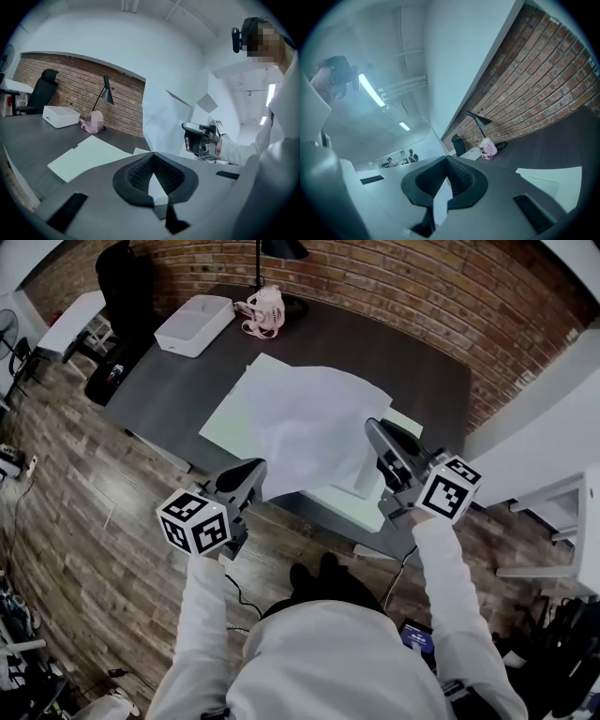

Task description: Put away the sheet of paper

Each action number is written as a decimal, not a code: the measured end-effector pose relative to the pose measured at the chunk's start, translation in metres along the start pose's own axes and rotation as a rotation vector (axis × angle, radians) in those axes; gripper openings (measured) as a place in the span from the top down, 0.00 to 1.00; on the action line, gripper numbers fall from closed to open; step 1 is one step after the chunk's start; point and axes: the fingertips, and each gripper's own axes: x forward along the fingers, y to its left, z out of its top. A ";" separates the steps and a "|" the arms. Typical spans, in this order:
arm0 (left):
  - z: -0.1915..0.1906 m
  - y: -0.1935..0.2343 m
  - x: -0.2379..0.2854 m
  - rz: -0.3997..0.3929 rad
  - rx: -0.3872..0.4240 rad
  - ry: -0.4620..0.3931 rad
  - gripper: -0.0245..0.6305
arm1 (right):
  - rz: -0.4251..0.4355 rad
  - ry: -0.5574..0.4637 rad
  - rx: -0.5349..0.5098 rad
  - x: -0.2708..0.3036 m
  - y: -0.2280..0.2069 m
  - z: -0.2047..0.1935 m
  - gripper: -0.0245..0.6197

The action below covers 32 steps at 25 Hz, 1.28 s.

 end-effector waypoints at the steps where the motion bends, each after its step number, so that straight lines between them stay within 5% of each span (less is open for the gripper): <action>1: 0.003 0.001 0.003 -0.006 0.004 0.000 0.94 | -0.003 -0.007 -0.001 0.000 -0.001 0.003 0.92; 19: 0.013 0.016 0.091 -0.155 0.036 0.107 0.94 | -0.126 -0.064 0.052 -0.023 -0.069 0.016 0.92; 32: -0.014 0.028 0.129 -0.265 0.010 0.268 0.94 | -0.196 -0.043 0.238 -0.038 -0.116 -0.017 0.92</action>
